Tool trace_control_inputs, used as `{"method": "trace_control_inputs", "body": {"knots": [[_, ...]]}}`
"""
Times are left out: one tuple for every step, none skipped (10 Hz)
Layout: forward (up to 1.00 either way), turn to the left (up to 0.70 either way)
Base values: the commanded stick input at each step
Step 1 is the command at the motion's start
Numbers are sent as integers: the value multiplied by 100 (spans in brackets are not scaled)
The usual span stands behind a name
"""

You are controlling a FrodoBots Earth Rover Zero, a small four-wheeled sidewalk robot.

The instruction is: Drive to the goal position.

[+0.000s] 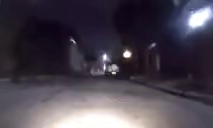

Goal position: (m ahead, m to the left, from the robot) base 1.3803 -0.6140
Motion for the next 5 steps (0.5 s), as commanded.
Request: {"method": "trace_control_inputs", "body": {"knots": [[70, 0], [70, 0], [70, 0], [70, 0], [70, 0]]}}
